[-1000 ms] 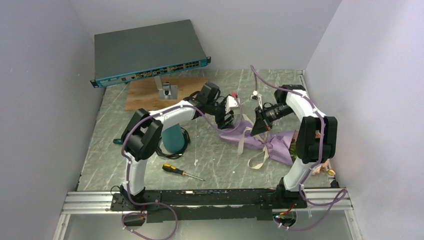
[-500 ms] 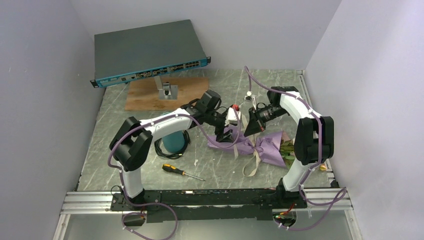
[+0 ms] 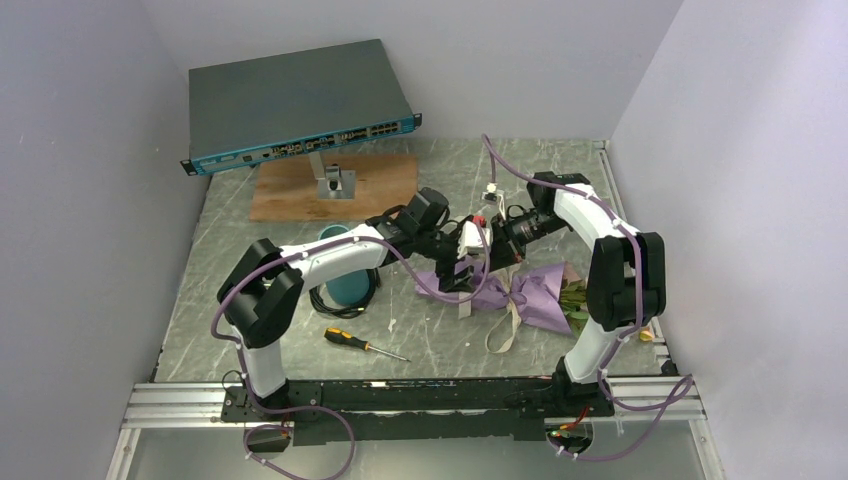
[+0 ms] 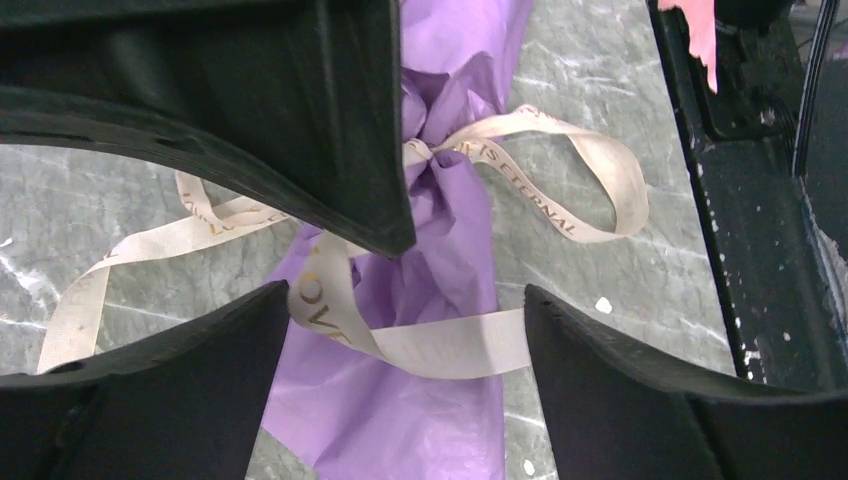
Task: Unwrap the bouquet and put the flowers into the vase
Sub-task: Untie the ribbon from the wrapping paper.
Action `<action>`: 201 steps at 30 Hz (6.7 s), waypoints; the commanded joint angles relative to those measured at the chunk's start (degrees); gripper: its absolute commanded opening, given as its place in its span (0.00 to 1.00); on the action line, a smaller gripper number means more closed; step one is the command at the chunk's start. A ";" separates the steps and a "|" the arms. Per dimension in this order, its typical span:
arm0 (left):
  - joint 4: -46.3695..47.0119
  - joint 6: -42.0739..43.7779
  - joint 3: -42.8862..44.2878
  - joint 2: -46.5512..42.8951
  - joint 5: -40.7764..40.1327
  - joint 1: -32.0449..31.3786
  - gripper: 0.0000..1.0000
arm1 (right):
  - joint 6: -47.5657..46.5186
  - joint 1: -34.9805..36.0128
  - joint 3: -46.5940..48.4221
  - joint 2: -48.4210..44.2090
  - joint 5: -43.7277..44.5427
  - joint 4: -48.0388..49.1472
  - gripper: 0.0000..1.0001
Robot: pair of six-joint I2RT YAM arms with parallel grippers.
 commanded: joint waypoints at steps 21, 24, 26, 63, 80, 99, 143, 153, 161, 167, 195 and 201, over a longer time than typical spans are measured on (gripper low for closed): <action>-0.65 7.22 -2.38 -2.43 -4.39 -1.01 0.00 | 25.04 -0.24 10.72 5.68 23.98 26.49 0.72; -0.81 7.43 -2.91 -2.98 -4.71 -1.07 0.00 | 26.76 1.23 13.22 9.71 30.10 27.14 0.72; -0.27 7.51 -3.37 -3.27 -5.50 -1.25 0.00 | 26.67 1.76 14.19 11.83 32.71 27.27 0.72; -8.58 13.27 -6.31 -8.22 -8.34 -1.39 0.00 | 27.11 -0.31 28.45 19.50 37.82 30.07 0.00; -15.48 16.80 -10.73 -9.14 -7.47 -1.49 0.00 | 23.81 -6.08 32.06 18.51 37.60 30.28 0.00; -18.69 18.96 -15.51 -8.45 -8.74 -2.81 0.00 | 22.28 -12.12 30.13 19.63 40.96 35.86 0.00; -34.94 23.14 -20.64 -14.07 -10.53 -3.00 0.00 | 13.56 -22.30 40.66 23.68 49.67 44.71 0.00; -37.65 23.69 -23.22 -16.27 -11.88 -3.03 0.00 | 10.65 -24.21 42.99 25.57 52.62 47.15 0.00; -37.18 23.38 -23.45 -15.33 -12.19 -3.01 0.00 | 8.26 -26.58 48.43 28.19 55.10 48.22 0.00; -37.40 23.68 -23.35 -14.87 -11.97 -3.04 0.00 | 6.81 -27.83 51.26 29.84 56.34 49.87 0.00; -21.12 7.18 -15.45 -18.17 -16.20 -3.00 0.64 | 9.13 -26.72 41.69 21.79 35.31 34.61 0.77; -12.16 -1.25 -12.87 -15.08 -15.42 -3.04 0.68 | 13.52 -24.08 38.13 18.48 23.92 21.61 0.84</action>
